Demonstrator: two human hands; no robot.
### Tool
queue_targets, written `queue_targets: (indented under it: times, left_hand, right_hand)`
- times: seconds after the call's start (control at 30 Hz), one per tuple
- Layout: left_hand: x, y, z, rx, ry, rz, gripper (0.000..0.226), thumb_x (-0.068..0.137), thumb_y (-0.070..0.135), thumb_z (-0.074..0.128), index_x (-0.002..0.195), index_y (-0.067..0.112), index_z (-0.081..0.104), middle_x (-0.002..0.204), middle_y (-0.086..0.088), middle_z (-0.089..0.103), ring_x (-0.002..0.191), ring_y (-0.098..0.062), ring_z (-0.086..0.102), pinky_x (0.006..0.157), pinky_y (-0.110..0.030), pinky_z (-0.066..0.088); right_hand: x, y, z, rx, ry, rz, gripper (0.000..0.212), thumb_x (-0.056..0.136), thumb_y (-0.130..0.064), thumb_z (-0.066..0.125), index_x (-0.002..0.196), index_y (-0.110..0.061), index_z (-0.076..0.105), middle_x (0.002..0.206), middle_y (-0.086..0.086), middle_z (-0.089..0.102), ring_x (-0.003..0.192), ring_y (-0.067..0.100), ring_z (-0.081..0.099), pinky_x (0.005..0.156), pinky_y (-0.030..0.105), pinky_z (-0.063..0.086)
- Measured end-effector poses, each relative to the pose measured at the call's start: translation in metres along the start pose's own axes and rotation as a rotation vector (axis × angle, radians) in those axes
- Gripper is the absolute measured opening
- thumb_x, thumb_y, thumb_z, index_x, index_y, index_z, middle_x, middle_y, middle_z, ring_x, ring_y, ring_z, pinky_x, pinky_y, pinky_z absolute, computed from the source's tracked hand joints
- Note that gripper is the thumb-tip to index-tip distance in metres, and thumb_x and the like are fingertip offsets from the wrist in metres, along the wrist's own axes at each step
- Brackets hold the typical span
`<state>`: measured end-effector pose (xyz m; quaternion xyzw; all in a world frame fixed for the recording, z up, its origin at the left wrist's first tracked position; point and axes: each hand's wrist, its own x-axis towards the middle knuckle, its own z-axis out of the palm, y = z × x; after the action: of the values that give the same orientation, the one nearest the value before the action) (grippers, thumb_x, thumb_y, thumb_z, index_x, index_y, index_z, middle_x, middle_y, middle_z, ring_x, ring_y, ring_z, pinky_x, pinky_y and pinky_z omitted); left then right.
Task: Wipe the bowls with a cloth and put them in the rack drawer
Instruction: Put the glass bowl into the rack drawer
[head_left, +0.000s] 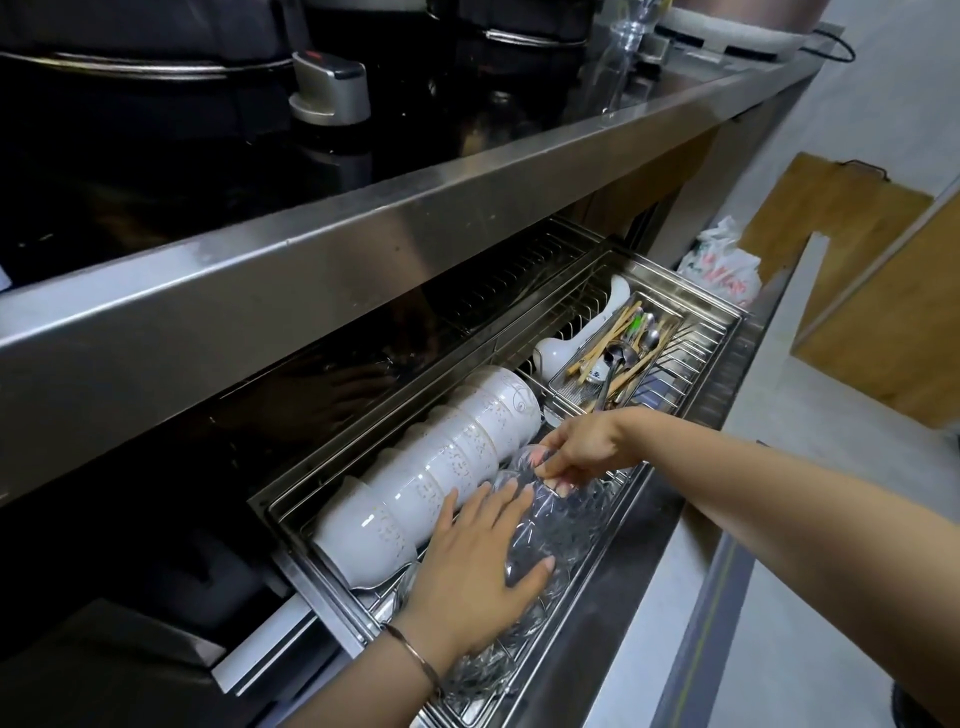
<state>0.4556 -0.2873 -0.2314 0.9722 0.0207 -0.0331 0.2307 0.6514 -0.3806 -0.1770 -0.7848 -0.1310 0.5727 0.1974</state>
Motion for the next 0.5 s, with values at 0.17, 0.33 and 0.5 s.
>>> queue_targets:
  times: [0.17, 0.33, 0.5]
  left_hand:
    - [0.001, -0.001, 0.001, -0.011, 0.003, -0.003, 0.067, 0.094, 0.064, 0.027, 0.152, 0.037, 0.004, 0.161, 0.013, 0.005, 0.148, -0.009, -0.002, 0.118, -0.036, -0.013]
    - [0.001, -0.001, 0.0, -0.012, 0.0, -0.004, 0.067, 0.094, 0.062, 0.028, 0.152, 0.037, 0.005, 0.161, 0.013, 0.005, 0.148, -0.009, -0.001, 0.118, -0.035, -0.014]
    - [0.0, -0.002, 0.002, 0.011, -0.03, -0.004, 0.068, 0.095, 0.063, 0.026, 0.152, 0.037, -0.001, 0.161, 0.014, -0.001, 0.148, -0.01, -0.003, 0.119, -0.036, -0.012]
  right_hand:
    - [0.0, 0.001, -0.002, -0.064, 0.001, 0.023, 0.007, 0.096, -0.01, 0.053, 0.089, -0.01, 0.055, 0.079, 0.007, 0.06, 0.068, 0.016, 0.054, 0.069, 0.029, 0.045]
    - [-0.003, 0.0, -0.002, -0.077, -0.006, 0.043, 0.005, 0.094, -0.013, 0.057, 0.093, -0.009, 0.058, 0.087, 0.009, 0.06, 0.076, 0.02, 0.055, 0.078, 0.035, 0.049]
    - [-0.018, -0.009, 0.0, -0.165, 0.096, 0.051, 0.029, 0.099, -0.021, 0.05, 0.118, 0.0, 0.057, 0.096, 0.01, 0.061, 0.084, 0.021, 0.058, 0.083, 0.034, 0.052]
